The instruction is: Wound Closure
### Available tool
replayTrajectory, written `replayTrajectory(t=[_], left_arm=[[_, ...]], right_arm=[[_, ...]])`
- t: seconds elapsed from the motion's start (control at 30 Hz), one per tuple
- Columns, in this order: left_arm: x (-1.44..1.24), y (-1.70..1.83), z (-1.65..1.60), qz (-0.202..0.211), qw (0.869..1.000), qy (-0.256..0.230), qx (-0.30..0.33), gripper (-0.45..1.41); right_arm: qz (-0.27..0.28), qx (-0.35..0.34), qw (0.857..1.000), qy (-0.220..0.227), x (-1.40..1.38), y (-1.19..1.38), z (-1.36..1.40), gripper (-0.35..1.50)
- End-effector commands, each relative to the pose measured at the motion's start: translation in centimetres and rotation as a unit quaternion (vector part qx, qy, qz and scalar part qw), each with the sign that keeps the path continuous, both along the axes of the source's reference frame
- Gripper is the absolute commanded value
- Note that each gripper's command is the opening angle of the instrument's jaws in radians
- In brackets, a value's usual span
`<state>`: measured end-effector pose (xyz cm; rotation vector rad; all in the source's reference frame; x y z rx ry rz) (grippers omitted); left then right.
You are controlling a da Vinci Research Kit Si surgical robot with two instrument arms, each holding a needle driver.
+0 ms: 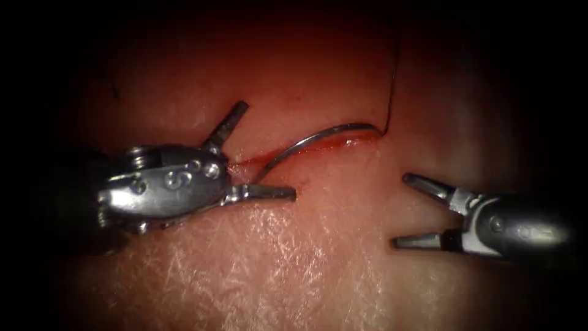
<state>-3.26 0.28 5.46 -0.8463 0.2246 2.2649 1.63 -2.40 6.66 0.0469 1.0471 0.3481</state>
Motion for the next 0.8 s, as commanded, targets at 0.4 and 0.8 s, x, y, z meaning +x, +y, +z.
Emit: replayTrajectory(t=[0.4,0.8], left_arm=[[-0.27,-0.11,0.31,0.048,0.996,0.061,-0.033,0.94],[-0.18,-0.04,0.26,0.073,0.994,0.064,-0.054,-0.45]], right_arm=[[-0.002,0.002,1.000,0.003,0.10,-0.08,0.06,1.08],[-0.001,0.004,1.000,0.004,0.13,-0.09,0.06,1.08]])
